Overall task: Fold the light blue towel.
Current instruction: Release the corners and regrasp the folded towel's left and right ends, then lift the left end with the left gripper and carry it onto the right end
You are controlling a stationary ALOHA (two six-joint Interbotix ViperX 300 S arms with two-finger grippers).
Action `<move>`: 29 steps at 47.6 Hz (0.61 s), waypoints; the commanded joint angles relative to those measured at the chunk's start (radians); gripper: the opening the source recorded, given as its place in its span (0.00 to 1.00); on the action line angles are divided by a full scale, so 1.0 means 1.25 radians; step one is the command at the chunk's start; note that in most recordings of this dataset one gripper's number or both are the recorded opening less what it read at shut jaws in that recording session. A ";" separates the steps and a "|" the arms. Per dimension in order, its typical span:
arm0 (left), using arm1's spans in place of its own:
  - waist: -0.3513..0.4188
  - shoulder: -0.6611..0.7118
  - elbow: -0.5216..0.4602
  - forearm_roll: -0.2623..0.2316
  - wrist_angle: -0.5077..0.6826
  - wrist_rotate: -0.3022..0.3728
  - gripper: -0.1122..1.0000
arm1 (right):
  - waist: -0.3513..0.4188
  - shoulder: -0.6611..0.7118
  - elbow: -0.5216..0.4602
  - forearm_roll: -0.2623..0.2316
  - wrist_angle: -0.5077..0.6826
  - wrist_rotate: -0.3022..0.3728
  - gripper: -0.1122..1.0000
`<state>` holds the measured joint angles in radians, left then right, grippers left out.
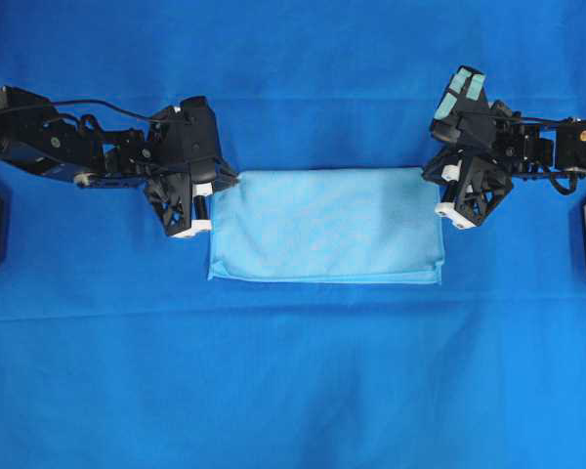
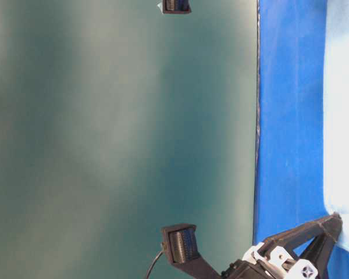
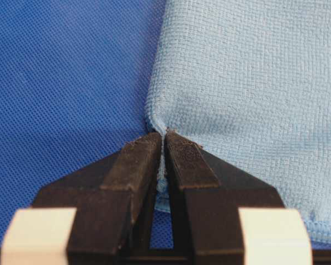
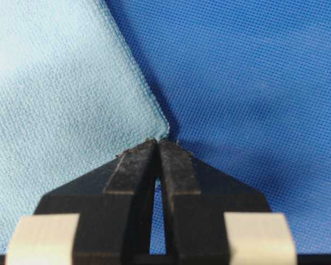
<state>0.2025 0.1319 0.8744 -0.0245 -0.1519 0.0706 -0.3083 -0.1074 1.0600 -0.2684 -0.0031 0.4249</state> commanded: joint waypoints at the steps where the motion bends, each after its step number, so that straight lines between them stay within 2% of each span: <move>1: -0.004 -0.028 -0.002 0.000 0.031 0.006 0.14 | 0.001 -0.020 -0.006 -0.001 0.000 0.004 0.12; 9: -0.004 -0.130 -0.028 0.000 0.117 0.017 0.14 | 0.007 -0.106 -0.011 -0.002 0.050 0.006 0.12; 16: -0.005 -0.232 -0.053 0.000 0.184 0.033 0.14 | 0.026 -0.220 -0.028 0.000 0.146 0.009 0.12; 21: -0.006 -0.283 -0.055 0.000 0.193 0.040 0.14 | 0.045 -0.296 -0.036 0.001 0.210 0.010 0.12; 29: -0.006 -0.307 -0.049 -0.001 0.183 0.040 0.14 | 0.063 -0.371 -0.032 0.001 0.245 0.015 0.12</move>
<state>0.1979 -0.2316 0.8253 -0.0245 0.0874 0.1212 -0.2316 -0.5369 1.0339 -0.2700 0.2945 0.4403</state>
